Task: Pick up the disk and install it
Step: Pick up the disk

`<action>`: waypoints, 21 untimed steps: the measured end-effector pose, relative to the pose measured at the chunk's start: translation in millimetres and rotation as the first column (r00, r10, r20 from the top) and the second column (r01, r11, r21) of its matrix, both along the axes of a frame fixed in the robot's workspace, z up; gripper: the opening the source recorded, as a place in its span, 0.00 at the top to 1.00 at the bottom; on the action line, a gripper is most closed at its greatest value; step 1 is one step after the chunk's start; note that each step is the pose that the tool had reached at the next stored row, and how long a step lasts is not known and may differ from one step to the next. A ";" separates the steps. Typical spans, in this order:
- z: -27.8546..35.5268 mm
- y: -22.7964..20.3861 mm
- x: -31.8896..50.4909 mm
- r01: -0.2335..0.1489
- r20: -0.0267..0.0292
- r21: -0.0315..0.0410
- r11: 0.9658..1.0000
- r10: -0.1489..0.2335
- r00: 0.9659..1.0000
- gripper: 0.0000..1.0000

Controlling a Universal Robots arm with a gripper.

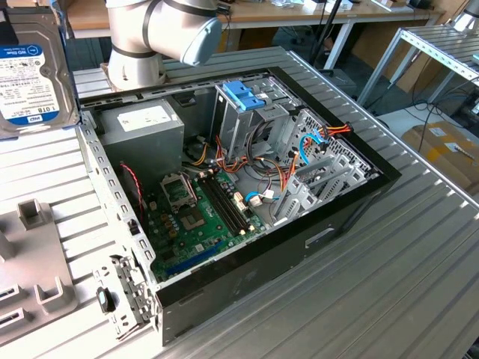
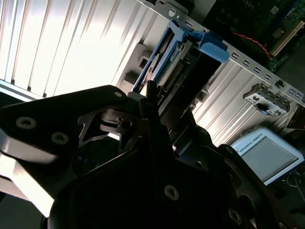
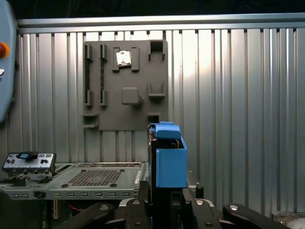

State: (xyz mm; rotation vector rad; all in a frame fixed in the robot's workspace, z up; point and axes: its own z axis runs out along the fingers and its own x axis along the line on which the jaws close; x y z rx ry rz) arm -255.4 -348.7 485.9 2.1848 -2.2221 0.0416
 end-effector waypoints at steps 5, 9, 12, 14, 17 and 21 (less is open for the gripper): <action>0.0 0.2 8.2 0.000 0.000 0.000 1.000 0.000 1.000 0.65; 0.0 0.4 14.2 0.000 0.000 0.000 1.000 0.000 1.000 0.65; 0.0 0.5 18.7 0.000 0.000 0.000 1.000 0.000 1.000 0.65; 0.0 0.6 21.5 0.000 0.000 0.000 1.000 0.000 1.000 0.65; 0.0 0.8 25.7 0.000 0.000 0.000 1.000 0.000 1.000 0.65; 0.0 1.2 32.1 0.000 0.000 0.000 1.000 0.000 1.000 0.65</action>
